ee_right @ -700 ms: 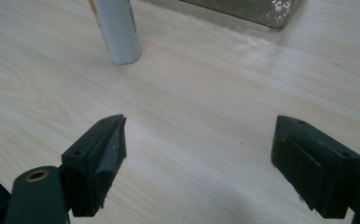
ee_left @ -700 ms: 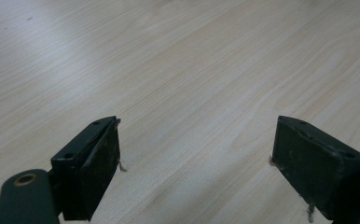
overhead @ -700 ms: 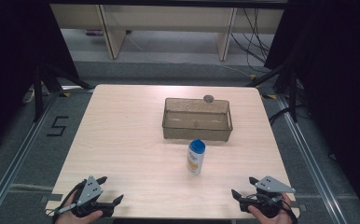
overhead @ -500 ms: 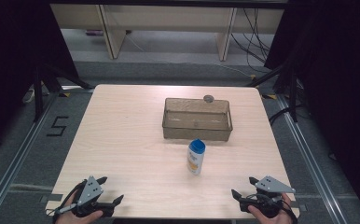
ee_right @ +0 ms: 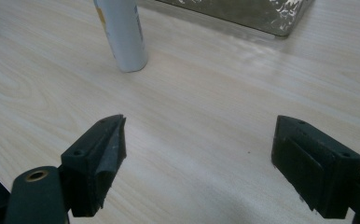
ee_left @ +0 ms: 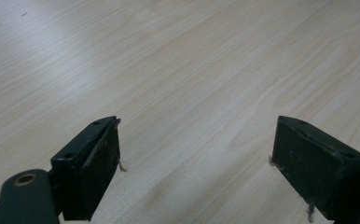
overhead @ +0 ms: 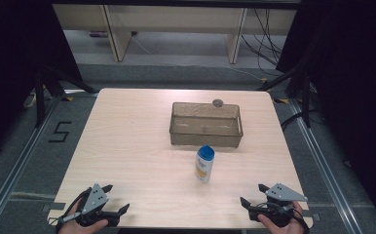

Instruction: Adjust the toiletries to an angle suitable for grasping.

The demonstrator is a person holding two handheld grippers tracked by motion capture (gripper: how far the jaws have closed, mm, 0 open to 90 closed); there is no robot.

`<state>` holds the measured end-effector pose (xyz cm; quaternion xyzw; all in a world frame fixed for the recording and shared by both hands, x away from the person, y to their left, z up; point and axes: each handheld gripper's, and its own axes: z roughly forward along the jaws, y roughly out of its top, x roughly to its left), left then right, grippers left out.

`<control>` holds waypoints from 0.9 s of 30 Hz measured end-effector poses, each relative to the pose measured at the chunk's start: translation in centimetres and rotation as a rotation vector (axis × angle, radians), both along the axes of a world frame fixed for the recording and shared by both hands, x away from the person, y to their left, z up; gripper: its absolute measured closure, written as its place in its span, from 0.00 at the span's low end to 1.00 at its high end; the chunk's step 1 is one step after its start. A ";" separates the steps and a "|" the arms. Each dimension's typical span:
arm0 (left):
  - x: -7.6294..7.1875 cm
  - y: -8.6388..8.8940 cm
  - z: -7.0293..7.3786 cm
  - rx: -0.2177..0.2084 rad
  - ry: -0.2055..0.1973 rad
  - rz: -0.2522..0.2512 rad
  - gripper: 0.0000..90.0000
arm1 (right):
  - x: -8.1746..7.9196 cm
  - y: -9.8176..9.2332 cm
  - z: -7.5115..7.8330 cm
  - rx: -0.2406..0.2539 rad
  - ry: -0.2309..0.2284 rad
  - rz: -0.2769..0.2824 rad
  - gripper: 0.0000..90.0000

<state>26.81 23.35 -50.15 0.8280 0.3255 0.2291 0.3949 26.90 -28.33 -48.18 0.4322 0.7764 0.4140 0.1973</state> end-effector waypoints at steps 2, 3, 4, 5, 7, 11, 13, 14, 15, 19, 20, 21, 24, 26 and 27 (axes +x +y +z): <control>0.2 0.0 0.0 0.009 -0.011 -0.003 0.16 | 0.1 0.2 0.0 0.001 -0.007 0.009 0.21; 0.2 0.0 0.0 0.009 -0.011 -0.003 0.16 | 0.1 0.2 0.0 0.001 -0.007 0.009 0.21; 0.1 -0.1 -0.1 0.010 -0.004 -0.002 0.16 | 0.1 0.4 0.1 0.005 -0.014 0.019 0.21; 0.1 -0.1 -0.1 0.010 -0.004 -0.002 0.16 | 0.1 0.4 0.1 0.005 -0.014 0.019 0.21; 0.2 -0.2 -0.2 0.001 -0.014 0.005 0.16 | 0.2 0.8 0.2 0.012 -0.020 0.029 0.21; 0.2 -0.4 -0.3 -0.033 -0.004 0.014 0.16 | 0.5 1.0 0.2 0.006 -0.021 0.038 0.21; 0.2 -0.4 -0.3 -0.024 -0.006 0.014 0.16 | 0.6 1.3 0.2 0.017 -0.014 0.042 0.21; 0.2 -0.4 -0.3 -0.024 -0.006 0.014 0.16 | 0.6 1.3 0.2 0.017 -0.014 0.042 0.21; 0.1 -0.3 -0.2 -0.003 -0.004 0.011 0.16 | 0.7 1.6 0.4 0.019 -0.019 0.047 0.21; 0.2 -0.4 -0.2 -0.018 -0.011 0.011 0.16 | 0.7 2.5 0.7 0.020 -0.022 0.062 0.21; 0.1 -0.4 -0.1 -0.007 -0.003 0.016 0.16 | 0.6 2.9 0.8 0.025 -0.014 0.049 0.21; 0.1 -0.4 -0.2 -0.009 -0.004 0.016 0.16 | 0.8 3.1 0.9 0.018 -0.036 0.067 0.21; 0.2 -0.4 -0.2 -0.017 -0.009 0.015 0.16 | 1.0 3.6 1.0 0.019 -0.035 0.084 0.21; 0.2 -0.4 -0.2 -0.015 -0.012 0.014 0.16 | 0.9 3.8 1.1 0.013 -0.033 0.073 0.21; 0.1 -0.4 -0.2 -0.021 -0.004 0.014 0.16 | 1.0 4.0 1.1 0.014 -0.038 0.081 0.21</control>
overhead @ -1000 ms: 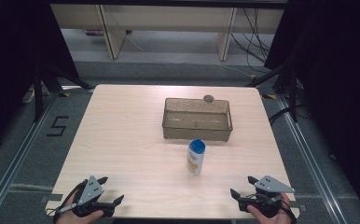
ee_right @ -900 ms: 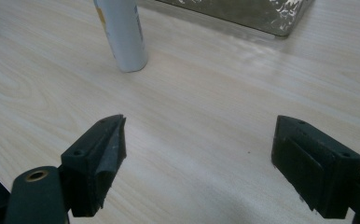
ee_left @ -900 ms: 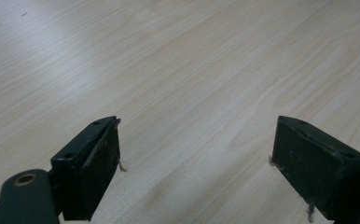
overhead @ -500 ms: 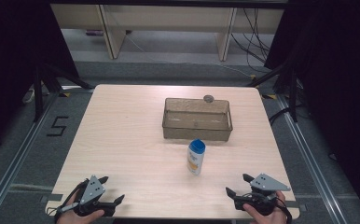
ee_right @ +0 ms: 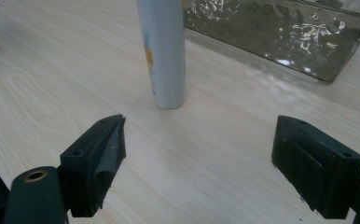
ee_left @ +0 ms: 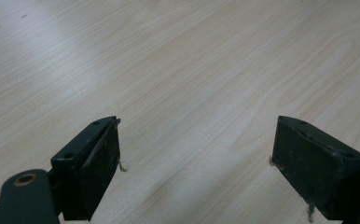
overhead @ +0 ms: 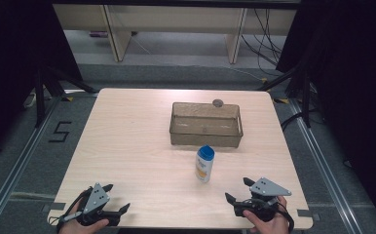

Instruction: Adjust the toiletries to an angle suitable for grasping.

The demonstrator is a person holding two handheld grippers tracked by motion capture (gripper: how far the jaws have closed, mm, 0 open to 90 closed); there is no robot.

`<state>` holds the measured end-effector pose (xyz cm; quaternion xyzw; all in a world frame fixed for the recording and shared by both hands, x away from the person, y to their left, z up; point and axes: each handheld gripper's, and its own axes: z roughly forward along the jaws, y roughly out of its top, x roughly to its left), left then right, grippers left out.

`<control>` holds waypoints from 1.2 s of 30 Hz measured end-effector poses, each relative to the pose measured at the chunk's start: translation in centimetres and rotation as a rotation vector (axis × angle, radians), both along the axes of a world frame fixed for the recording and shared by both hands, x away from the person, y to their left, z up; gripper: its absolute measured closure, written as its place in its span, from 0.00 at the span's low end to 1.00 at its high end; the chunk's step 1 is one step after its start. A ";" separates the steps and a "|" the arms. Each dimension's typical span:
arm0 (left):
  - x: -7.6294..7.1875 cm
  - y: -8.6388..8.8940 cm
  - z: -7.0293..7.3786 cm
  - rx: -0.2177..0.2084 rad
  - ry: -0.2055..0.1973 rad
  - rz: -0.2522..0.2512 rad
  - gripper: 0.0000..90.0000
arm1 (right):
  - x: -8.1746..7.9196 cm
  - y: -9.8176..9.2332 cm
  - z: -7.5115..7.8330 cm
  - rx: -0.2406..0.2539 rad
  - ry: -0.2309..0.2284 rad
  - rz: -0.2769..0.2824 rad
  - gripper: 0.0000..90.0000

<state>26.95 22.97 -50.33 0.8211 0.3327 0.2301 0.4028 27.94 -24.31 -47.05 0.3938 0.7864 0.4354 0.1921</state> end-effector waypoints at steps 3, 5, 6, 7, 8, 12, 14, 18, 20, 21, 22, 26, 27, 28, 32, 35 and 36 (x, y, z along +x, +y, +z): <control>0.0 0.0 0.0 0.002 0.004 -0.004 0.16 | 0.1 0.2 0.0 0.004 0.000 0.005 0.21; 0.0 0.0 0.0 0.003 0.003 -0.004 0.16 | 0.1 0.4 0.0 0.001 0.002 -0.001 0.21; 0.0 0.0 0.1 0.002 0.004 -0.006 0.16 | 0.1 0.5 0.0 0.009 0.004 0.004 0.21; 0.0 0.0 0.1 0.002 0.004 -0.006 0.16 | 0.2 0.5 0.0 -0.003 -0.009 0.012 0.21; 0.0 0.0 0.1 0.002 0.000 0.002 0.16 | 0.2 0.5 0.0 -0.003 -0.009 0.012 0.21; 0.0 0.0 0.0 0.001 0.007 -0.006 0.16 | 0.1 0.6 0.1 0.000 0.000 0.006 0.21; 0.0 0.0 0.0 -0.004 -0.002 0.002 0.16 | 0.2 0.6 0.1 0.000 -0.021 0.010 0.21; 0.0 0.0 0.0 0.003 -0.006 0.003 0.16 | 0.2 0.9 0.2 0.005 -0.007 0.000 0.21; 0.1 0.0 0.0 0.004 -0.006 0.001 0.16 | 0.5 1.0 0.3 -0.010 -0.033 0.016 0.21; 0.0 0.0 0.0 0.006 -0.004 0.001 0.16 | 0.4 1.2 0.3 0.002 -0.011 0.005 0.21; 0.0 0.0 0.0 0.008 0.002 0.001 0.16 | 0.6 1.3 0.2 0.004 -0.016 0.012 0.21; 0.0 0.0 -0.1 0.002 -0.005 0.003 0.16 | 1.0 1.9 0.2 -0.005 -0.014 0.018 0.21; 0.0 0.0 -0.1 0.002 -0.005 0.003 0.16 | 1.0 1.9 0.2 -0.005 -0.014 0.018 0.21; 0.0 0.0 0.0 0.002 -0.006 0.003 0.16 | 1.1 2.2 0.2 -0.007 -0.014 0.013 0.21; 0.0 0.0 0.0 0.010 0.002 -0.003 0.16 | 1.6 2.5 0.2 -0.016 -0.029 0.021 0.21; 0.0 0.0 0.0 0.004 0.002 -0.001 0.16 | 1.8 2.7 0.4 -0.003 -0.018 0.020 0.21; 0.0 0.0 0.0 0.004 0.002 -0.001 0.16 | 1.8 2.7 0.4 -0.003 -0.018 0.020 0.21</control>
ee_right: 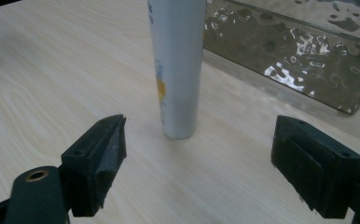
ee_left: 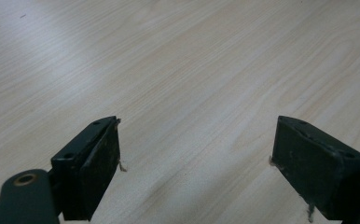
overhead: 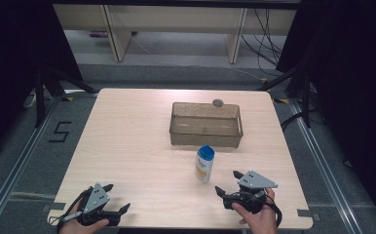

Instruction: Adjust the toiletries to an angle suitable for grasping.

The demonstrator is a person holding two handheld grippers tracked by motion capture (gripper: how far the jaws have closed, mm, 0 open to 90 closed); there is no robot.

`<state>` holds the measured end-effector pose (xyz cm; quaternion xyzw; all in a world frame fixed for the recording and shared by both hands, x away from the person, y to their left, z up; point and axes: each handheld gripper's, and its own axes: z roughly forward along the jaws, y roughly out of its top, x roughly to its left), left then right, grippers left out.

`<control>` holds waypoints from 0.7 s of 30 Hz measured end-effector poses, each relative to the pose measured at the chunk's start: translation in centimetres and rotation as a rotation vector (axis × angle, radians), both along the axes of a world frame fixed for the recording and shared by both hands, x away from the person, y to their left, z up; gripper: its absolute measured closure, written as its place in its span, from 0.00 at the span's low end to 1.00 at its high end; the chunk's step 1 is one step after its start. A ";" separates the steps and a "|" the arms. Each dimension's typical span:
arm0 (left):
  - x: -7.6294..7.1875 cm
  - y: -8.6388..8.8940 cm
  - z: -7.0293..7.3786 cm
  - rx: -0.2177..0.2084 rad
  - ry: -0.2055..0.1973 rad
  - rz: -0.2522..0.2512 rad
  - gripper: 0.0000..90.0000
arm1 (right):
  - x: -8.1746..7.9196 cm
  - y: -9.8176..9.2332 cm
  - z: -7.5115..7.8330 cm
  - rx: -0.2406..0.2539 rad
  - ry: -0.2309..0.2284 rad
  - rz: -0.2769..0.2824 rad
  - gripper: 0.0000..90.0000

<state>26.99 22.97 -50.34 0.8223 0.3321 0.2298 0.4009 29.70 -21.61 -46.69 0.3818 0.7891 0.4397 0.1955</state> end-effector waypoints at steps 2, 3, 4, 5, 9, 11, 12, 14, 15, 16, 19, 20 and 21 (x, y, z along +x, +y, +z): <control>0.0 0.0 0.0 -0.004 -0.003 0.002 0.16 | 0.3 0.1 0.1 -0.011 -0.027 0.002 0.21; 0.0 0.0 0.0 -0.004 -0.004 0.002 0.16 | 0.3 0.2 0.1 -0.004 -0.012 0.006 0.21; 0.0 0.0 -0.1 -0.005 -0.001 0.003 0.16 | 0.4 0.3 0.1 -0.006 -0.016 0.010 0.21; 0.0 0.0 -0.1 -0.005 -0.001 0.003 0.16 | 0.5 0.3 0.2 -0.007 -0.020 0.008 0.21; 0.1 0.1 0.0 0.014 0.010 -0.006 0.16 | 0.9 0.5 0.2 -0.002 -0.013 0.015 0.21; 0.2 0.2 0.0 0.023 0.009 -0.011 0.16 | 1.0 0.7 0.2 0.003 -0.005 0.016 0.21; 0.3 0.2 0.0 0.028 0.004 -0.012 0.16 | 1.2 0.7 0.2 -0.004 -0.014 0.024 0.21; 0.3 0.1 -0.1 0.019 0.007 0.003 0.16 | 1.3 0.9 0.2 -0.005 -0.017 0.029 0.21; 0.3 0.1 -0.1 0.025 0.007 -0.001 0.16 | 1.3 0.9 0.2 -0.005 -0.017 0.029 0.21; 0.3 0.1 0.0 0.030 0.010 -0.006 0.16 | 1.5 0.9 0.2 -0.005 -0.031 0.036 0.21; 0.4 0.1 -0.1 0.030 -0.002 -0.011 0.16 | 1.7 1.1 0.2 -0.011 -0.037 0.035 0.21; 0.5 0.1 -0.1 0.026 -0.006 -0.008 0.16 | 1.8 1.2 0.3 -0.012 -0.033 0.039 0.21; 0.5 0.1 -0.1 0.027 -0.005 -0.011 0.16 | 1.8 1.4 0.3 -0.008 -0.026 0.037 0.21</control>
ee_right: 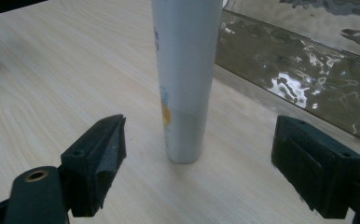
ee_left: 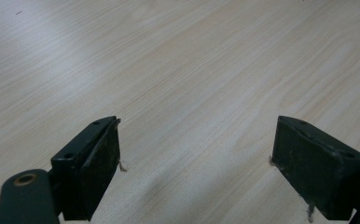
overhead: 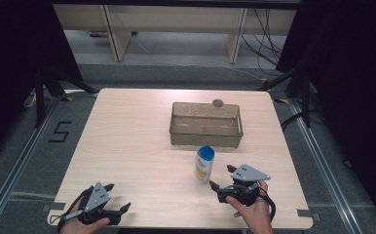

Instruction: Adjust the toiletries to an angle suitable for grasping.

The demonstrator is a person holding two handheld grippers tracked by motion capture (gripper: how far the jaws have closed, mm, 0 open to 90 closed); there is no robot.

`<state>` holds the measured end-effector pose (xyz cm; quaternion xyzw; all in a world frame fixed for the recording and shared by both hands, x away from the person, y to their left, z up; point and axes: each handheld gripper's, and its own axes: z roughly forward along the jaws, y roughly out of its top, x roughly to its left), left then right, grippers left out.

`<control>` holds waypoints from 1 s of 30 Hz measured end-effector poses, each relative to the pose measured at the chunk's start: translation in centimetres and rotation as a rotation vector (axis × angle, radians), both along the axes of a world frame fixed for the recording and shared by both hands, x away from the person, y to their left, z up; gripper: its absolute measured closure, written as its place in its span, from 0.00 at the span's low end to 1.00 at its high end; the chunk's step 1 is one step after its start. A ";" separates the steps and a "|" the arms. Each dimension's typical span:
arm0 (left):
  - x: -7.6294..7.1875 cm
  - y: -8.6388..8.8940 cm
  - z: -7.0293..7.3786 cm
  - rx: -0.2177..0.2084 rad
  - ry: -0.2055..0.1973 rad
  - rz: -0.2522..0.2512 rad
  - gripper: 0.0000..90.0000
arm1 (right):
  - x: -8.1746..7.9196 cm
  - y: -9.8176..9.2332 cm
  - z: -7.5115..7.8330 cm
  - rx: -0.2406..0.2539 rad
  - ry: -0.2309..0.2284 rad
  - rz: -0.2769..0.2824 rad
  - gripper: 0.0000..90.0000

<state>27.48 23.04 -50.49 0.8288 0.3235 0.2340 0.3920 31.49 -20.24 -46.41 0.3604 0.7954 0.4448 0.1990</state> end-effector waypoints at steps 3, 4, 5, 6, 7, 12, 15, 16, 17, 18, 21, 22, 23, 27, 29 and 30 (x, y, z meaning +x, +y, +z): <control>-0.1 -0.1 -0.1 -0.025 0.019 0.003 0.16 | 0.2 0.4 0.0 0.003 0.011 0.002 0.21; -0.1 -0.1 0.0 -0.025 0.018 0.002 0.16 | 0.5 0.3 0.0 -0.011 -0.013 0.019 0.21; -0.1 -0.1 0.0 -0.025 0.018 0.002 0.16 | 0.5 0.3 0.0 -0.011 -0.013 0.019 0.21; -0.1 -0.2 0.0 -0.029 0.021 0.011 0.16 | 0.4 0.5 0.0 -0.001 0.003 0.011 0.21; -0.1 -0.2 -0.1 -0.041 0.022 0.014 0.16 | 0.7 0.6 0.0 -0.009 -0.014 0.029 0.21; 0.2 0.0 -0.1 -0.002 0.017 0.004 0.16 | 1.0 0.8 0.2 -0.002 -0.018 0.032 0.21; 0.3 0.0 0.0 -0.002 0.023 -0.007 0.16 | 1.4 1.0 0.3 -0.001 -0.013 0.032 0.20; 0.3 -0.1 -0.1 -0.016 0.020 0.001 0.16 | 1.4 1.0 0.3 0.002 -0.007 0.023 0.20; 0.3 -0.2 -0.1 -0.026 0.023 0.007 0.16 | 1.5 1.1 0.3 0.007 -0.001 0.014 0.20; 0.3 -0.2 -0.1 -0.026 0.023 0.007 0.16 | 1.5 1.1 0.3 0.007 -0.001 0.014 0.20; 0.4 -0.1 0.0 0.006 0.011 -0.003 0.16 | 2.0 1.4 0.5 0.001 -0.020 0.028 0.20; 0.4 -0.1 0.0 0.006 0.011 -0.003 0.16 | 2.1 1.5 0.5 0.001 -0.027 0.030 0.20; 0.3 -0.2 0.0 -0.002 0.019 0.003 0.16 | 2.2 1.6 0.5 -0.004 -0.030 0.036 0.20; 0.5 -0.1 0.0 0.015 0.012 0.000 0.16 | 2.4 2.2 0.4 -0.014 -0.023 0.040 0.20; 0.6 -0.1 0.0 0.014 0.011 -0.002 0.16 | 2.6 2.4 0.4 -0.020 -0.029 0.048 0.20; 0.6 -0.1 0.0 0.014 0.011 -0.002 0.16 | 2.6 2.4 0.4 -0.020 -0.029 0.048 0.20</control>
